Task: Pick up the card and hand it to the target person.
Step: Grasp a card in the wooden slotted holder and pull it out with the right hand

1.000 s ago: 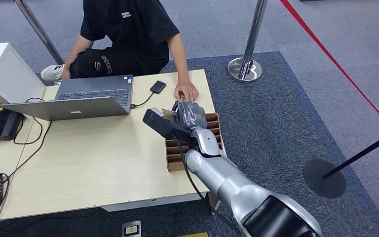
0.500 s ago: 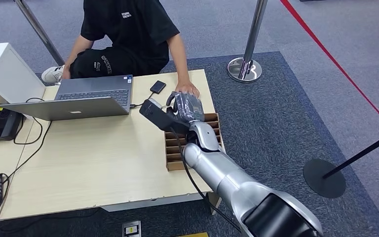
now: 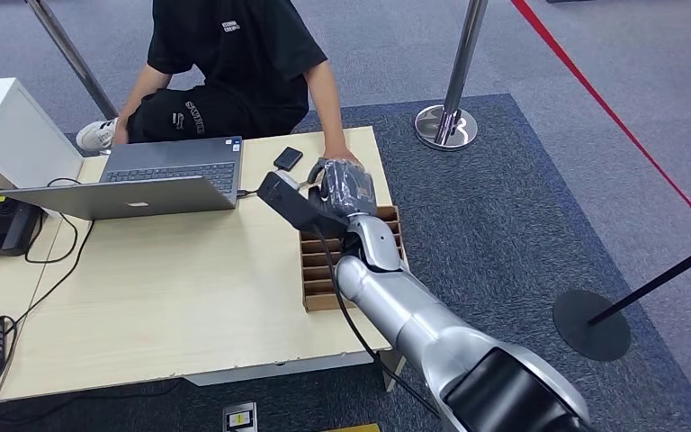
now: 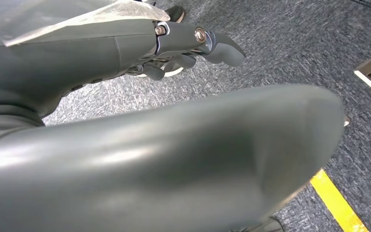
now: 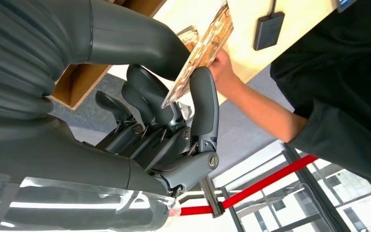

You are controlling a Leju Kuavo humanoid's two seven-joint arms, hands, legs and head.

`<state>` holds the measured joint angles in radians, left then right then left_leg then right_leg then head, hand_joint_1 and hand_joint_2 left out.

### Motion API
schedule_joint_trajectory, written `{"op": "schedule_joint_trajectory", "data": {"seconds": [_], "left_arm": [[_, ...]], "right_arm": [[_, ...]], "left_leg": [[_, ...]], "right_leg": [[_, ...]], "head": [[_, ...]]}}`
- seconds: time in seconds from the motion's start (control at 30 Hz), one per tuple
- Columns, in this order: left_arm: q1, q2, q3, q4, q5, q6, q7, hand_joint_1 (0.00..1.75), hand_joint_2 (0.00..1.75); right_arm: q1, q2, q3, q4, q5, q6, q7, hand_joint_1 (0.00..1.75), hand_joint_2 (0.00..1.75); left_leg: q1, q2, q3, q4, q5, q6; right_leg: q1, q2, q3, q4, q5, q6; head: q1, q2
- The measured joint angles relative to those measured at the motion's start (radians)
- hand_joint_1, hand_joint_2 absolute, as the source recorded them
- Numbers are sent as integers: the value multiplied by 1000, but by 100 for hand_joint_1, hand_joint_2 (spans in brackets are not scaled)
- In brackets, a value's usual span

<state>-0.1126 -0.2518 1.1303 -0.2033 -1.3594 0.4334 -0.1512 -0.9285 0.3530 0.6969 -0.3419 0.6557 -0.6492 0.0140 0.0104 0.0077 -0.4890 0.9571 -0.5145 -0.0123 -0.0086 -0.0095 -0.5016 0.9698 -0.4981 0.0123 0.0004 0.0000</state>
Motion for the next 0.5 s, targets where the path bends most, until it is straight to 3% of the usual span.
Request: {"op": "schedule_joint_trajectory", "data": {"seconds": [0.5], "left_arm": [[-4, 0, 0, 0, -4, 3, 5, 0, 0]], "right_arm": [[-5, -5, -34, 42, 31, -20, 3, 165, 175]], "left_leg": [[0, 0, 0, 0, 0, 0]], "right_leg": [[0, 0, 0, 0, 0, 0]], "head": [[0, 0]]}}
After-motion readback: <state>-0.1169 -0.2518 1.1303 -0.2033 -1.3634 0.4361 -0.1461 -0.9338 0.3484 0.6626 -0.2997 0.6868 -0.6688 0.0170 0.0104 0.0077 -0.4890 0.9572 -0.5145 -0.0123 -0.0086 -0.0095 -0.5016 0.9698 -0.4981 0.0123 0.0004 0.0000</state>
